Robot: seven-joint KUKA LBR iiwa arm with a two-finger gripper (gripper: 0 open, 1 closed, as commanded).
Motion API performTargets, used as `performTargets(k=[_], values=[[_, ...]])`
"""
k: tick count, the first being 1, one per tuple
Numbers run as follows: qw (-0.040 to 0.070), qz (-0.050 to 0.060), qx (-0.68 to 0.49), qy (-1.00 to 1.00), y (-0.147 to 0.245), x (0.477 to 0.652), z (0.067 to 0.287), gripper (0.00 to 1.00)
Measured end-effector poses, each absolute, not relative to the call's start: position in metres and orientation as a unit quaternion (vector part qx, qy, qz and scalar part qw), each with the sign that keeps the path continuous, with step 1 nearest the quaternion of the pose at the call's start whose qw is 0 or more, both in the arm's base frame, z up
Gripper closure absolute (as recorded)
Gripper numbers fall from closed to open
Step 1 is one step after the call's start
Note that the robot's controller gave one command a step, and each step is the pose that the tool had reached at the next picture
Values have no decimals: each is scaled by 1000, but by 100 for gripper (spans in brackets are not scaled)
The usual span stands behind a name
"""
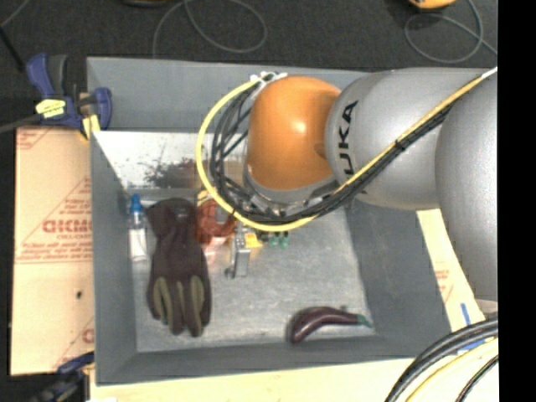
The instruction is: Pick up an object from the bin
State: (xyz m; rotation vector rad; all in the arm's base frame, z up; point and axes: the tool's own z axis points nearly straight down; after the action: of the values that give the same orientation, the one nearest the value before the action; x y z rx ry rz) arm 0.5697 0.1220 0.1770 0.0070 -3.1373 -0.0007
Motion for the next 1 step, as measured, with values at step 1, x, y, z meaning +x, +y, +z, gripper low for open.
performTargets(k=[1], values=[[-1,-1,1,-1000,121,571,182,0]])
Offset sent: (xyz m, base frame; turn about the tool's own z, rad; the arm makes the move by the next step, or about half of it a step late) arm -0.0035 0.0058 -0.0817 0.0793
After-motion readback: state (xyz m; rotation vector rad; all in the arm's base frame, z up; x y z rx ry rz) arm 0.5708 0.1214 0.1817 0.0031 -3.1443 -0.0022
